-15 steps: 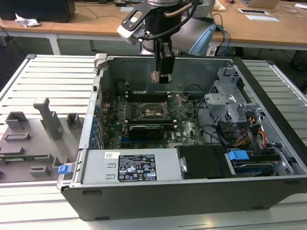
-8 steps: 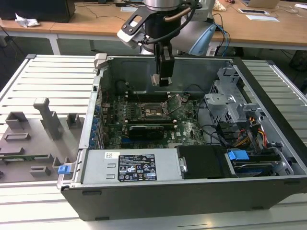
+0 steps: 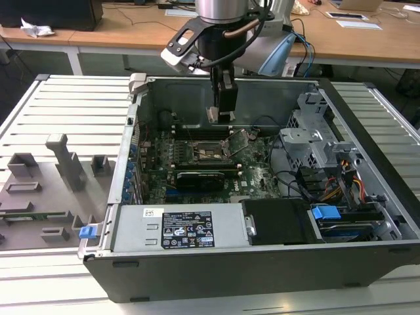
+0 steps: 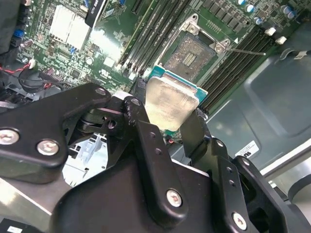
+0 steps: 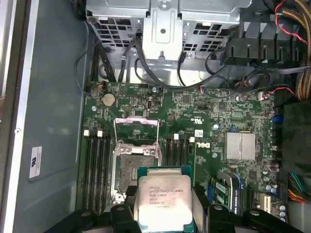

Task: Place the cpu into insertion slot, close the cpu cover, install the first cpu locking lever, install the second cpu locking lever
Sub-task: 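Place the cpu into insertion slot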

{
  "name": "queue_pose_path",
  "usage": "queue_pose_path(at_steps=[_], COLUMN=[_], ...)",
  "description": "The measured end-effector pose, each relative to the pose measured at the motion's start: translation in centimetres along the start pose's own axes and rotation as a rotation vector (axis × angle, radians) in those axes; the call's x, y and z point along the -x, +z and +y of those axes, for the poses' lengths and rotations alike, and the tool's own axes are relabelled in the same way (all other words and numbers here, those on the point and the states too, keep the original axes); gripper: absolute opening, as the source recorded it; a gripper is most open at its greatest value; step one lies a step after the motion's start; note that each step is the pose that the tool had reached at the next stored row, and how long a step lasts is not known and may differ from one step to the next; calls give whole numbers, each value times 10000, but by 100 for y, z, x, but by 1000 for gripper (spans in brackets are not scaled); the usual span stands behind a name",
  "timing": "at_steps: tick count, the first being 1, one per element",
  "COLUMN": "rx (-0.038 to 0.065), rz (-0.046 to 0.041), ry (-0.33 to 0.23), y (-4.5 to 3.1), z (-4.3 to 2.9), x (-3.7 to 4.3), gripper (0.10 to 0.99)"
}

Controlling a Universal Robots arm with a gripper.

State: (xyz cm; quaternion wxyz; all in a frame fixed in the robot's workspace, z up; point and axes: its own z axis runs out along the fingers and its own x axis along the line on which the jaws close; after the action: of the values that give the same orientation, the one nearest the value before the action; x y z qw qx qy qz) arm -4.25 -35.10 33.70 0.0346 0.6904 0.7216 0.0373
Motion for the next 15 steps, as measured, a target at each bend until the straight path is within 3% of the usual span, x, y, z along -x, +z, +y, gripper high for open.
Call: queue_pose_path(at_steps=[15], rx=[2], rz=[-12], ry=[137], y=[101], z=[-12], x=[0], gripper=[529])
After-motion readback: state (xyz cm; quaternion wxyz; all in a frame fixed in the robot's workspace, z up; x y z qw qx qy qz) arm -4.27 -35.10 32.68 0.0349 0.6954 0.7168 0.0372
